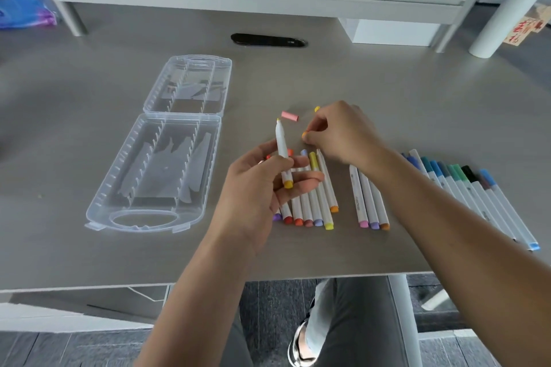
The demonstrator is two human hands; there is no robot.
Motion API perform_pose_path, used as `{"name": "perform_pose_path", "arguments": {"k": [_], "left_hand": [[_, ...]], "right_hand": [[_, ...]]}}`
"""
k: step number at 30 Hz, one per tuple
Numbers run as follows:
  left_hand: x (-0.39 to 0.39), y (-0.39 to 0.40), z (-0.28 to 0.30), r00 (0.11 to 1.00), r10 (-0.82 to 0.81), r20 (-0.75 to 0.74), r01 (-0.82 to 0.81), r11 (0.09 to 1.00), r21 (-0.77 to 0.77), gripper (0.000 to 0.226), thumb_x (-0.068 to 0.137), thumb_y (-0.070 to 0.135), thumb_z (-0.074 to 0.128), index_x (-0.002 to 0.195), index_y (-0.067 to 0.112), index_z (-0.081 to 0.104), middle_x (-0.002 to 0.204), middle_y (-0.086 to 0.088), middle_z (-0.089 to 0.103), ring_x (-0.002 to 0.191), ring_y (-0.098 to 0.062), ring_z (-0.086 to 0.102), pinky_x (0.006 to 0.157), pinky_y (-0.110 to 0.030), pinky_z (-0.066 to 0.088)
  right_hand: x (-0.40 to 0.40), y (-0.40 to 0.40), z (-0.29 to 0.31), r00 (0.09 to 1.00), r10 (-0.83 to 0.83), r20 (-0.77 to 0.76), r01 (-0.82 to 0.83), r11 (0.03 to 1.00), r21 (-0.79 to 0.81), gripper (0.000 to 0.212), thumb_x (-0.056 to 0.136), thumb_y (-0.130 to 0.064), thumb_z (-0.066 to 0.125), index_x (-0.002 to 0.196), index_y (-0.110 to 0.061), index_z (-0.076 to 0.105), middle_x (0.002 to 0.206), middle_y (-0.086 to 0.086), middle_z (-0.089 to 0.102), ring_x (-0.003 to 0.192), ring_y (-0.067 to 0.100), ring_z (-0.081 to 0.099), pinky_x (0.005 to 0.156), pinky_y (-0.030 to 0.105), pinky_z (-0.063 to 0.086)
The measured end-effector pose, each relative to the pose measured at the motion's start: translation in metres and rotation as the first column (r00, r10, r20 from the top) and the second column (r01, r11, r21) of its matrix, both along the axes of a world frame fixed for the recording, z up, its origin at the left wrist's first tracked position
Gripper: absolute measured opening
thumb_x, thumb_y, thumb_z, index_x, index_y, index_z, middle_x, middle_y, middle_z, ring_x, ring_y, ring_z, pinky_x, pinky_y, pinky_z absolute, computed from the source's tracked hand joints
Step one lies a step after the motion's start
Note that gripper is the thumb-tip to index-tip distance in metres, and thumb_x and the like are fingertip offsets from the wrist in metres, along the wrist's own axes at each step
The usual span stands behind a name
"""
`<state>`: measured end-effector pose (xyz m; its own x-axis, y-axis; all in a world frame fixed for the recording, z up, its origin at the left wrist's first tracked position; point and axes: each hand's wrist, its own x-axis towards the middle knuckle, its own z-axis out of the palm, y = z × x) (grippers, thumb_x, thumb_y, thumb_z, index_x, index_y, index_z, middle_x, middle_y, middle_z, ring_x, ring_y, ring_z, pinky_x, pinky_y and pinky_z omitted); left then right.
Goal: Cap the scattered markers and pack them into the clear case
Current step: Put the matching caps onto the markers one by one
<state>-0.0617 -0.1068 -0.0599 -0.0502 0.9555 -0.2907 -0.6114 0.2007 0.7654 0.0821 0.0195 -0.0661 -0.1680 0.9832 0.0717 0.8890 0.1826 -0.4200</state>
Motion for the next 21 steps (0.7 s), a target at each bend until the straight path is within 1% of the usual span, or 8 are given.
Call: {"name": "perform_pose_path", "arguments": {"k": [3, 5, 7, 9, 11, 15, 18, 21], "left_hand": [[0.0, 0.001, -0.001, 1.0, 0.002, 0.015, -0.002, 1.0, -0.01, 0.029, 0.096, -0.01, 0.049, 0.122, -0.003, 0.058, 0.088, -0.02, 0.072, 0.074, -0.034, 0.075, 0.064, -0.032, 0.062], [0.001, 0.002, 0.001, 1.0, -0.006, 0.008, 0.006, 1.0, -0.008, 0.027, 0.097, -0.009, 0.049, 0.121, -0.003, 0.058, 0.087, -0.02, 0.07, 0.074, -0.035, 0.075, 0.065, -0.032, 0.063], [0.003, 0.002, 0.002, 1.0, -0.013, 0.003, 0.013, 1.0, -0.002, 0.022, 0.099, -0.007, 0.049, 0.118, -0.002, 0.059, 0.086, -0.021, 0.069, 0.074, -0.036, 0.075, 0.065, -0.034, 0.064], [0.005, 0.003, 0.003, 1.0, -0.019, -0.001, 0.019, 1.0, -0.002, 0.019, 0.099, -0.005, 0.05, 0.114, -0.002, 0.06, 0.084, -0.022, 0.069, 0.073, -0.036, 0.075, 0.067, -0.036, 0.064], [0.007, 0.003, 0.003, 0.999, -0.025, -0.023, 0.025, 1.0, -0.002, 0.016, 0.098, -0.004, 0.052, 0.111, -0.001, 0.062, 0.084, -0.023, 0.069, 0.073, -0.035, 0.075, 0.068, -0.036, 0.065], [0.01, 0.003, 0.001, 0.998, -0.034, -0.055, 0.034, 0.999, 0.006, 0.013, 0.097, -0.002, 0.054, 0.104, 0.003, 0.065, 0.086, -0.021, 0.072, 0.075, -0.033, 0.075, 0.069, -0.035, 0.064], [0.009, 0.004, 0.0, 0.998, -0.027, -0.055, 0.028, 1.0, 0.011, 0.014, 0.098, -0.002, 0.053, 0.105, 0.002, 0.064, 0.085, -0.021, 0.074, 0.072, -0.03, 0.073, 0.066, -0.032, 0.063], [0.006, 0.005, 0.0, 0.997, -0.025, -0.078, 0.027, 0.999, 0.027, 0.016, 0.099, -0.001, 0.052, 0.112, 0.001, 0.062, 0.092, -0.022, 0.076, 0.072, -0.028, 0.073, 0.064, -0.03, 0.061]], "right_hand": [[0.007, -0.003, 0.002, 0.994, 0.013, -0.111, -0.013, 1.0, 0.004, 0.01, 0.094, -0.029, 0.074, 0.097, -0.02, 0.078, 0.085, -0.006, 0.072, 0.082, 0.014, 0.067, 0.072, 0.028, 0.05], [0.012, -0.007, 0.003, 0.983, 0.042, -0.177, -0.041, 0.999, 0.009, 0.01, 0.095, -0.027, 0.073, 0.099, -0.018, 0.078, 0.086, -0.006, 0.071, 0.083, 0.013, 0.067, 0.077, 0.03, 0.051], [0.019, -0.008, 0.002, 0.975, 0.052, -0.215, -0.049, 0.999, 0.02, 0.012, 0.095, -0.025, 0.074, 0.1, -0.016, 0.077, 0.087, -0.005, 0.072, 0.083, 0.013, 0.066, 0.078, 0.03, 0.05], [0.026, -0.009, -0.001, 0.974, 0.032, -0.224, -0.026, 0.999, 0.029, 0.012, 0.094, -0.025, 0.074, 0.101, -0.016, 0.077, 0.082, -0.008, 0.069, 0.075, 0.009, 0.064, 0.076, 0.029, 0.049], [0.031, -0.007, -0.004, 0.972, 0.006, -0.234, 0.004, 0.999, 0.039, 0.011, 0.093, -0.025, 0.076, 0.101, -0.017, 0.076, 0.078, -0.01, 0.067, 0.071, 0.008, 0.064, 0.076, 0.032, 0.054], [0.027, -0.005, -0.008, 0.986, 0.0, -0.166, 0.013, 0.997, 0.075, 0.012, 0.092, -0.032, 0.077, 0.1, -0.023, 0.078, 0.087, -0.009, 0.072, 0.081, 0.013, 0.068, 0.08, 0.038, 0.059], [0.015, -0.003, -0.011, 0.999, 0.015, -0.047, -0.012, 0.996, 0.083, 0.01, 0.091, -0.035, 0.075, 0.095, -0.027, 0.079, 0.089, -0.008, 0.073, 0.085, 0.014, 0.068, 0.076, 0.033, 0.055], [0.008, 0.002, -0.01, 1.0, 0.016, 0.015, -0.017, 0.996, 0.083, 0.01, 0.091, -0.035, 0.074, 0.093, -0.027, 0.079, 0.088, -0.007, 0.074, 0.082, 0.014, 0.067, 0.067, 0.027, 0.048]]}}
